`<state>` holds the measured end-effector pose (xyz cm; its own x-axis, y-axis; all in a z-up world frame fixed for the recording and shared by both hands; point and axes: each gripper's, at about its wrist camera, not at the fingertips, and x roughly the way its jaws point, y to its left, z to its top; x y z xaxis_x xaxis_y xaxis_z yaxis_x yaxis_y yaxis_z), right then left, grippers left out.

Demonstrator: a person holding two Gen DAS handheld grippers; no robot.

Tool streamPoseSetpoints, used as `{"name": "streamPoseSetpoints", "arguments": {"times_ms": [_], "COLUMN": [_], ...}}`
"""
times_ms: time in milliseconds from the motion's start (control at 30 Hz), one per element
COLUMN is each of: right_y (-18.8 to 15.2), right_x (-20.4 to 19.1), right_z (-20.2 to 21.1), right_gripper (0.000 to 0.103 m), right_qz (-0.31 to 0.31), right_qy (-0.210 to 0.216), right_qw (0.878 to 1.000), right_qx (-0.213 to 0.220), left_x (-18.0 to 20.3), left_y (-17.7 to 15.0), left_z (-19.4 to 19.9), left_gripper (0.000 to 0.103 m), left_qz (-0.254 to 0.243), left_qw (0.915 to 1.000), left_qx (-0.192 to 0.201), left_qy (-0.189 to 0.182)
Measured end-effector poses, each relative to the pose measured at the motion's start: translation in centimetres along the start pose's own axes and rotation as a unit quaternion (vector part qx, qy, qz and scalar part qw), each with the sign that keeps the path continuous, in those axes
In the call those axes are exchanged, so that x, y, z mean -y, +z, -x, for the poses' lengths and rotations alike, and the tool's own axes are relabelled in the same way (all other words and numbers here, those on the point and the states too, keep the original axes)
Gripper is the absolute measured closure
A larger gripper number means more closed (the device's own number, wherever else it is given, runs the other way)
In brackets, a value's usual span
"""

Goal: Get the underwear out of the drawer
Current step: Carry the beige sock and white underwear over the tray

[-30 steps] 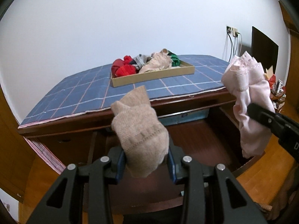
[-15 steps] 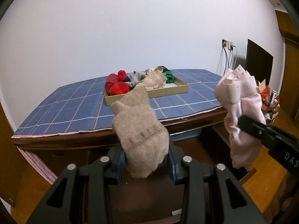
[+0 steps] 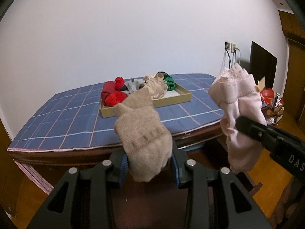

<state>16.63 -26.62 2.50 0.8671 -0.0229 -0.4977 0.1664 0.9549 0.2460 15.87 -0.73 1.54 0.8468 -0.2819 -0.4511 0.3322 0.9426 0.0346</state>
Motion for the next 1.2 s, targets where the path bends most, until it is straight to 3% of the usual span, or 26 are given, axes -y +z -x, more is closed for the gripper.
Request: {"name": "streamPoseSetpoints", "arguments": {"times_ms": [400, 900, 1200], "right_y": [1.2, 4.3, 5.7], "right_x": [0.2, 0.5, 2.1], "right_z": [-2.0, -5.6, -7.7], "right_gripper": [0.078, 0.078, 0.078], "right_qz": [0.0, -0.009, -0.005], "right_qy": [-0.008, -0.001, -0.02], "right_qw": [1.0, 1.0, 1.0], "right_qx": [0.01, 0.02, 0.019], "left_x": [1.0, 1.5, 2.0], "left_y": [2.3, 4.5, 6.2], "left_z": [-2.0, -5.8, -9.1], "left_gripper": [0.067, 0.067, 0.067], "left_qz": [-0.008, -0.01, -0.02], "left_qw": [0.9999, 0.9998, 0.9997], "left_qx": [0.011, 0.013, 0.006], "left_qy": [-0.009, 0.007, 0.014]}}
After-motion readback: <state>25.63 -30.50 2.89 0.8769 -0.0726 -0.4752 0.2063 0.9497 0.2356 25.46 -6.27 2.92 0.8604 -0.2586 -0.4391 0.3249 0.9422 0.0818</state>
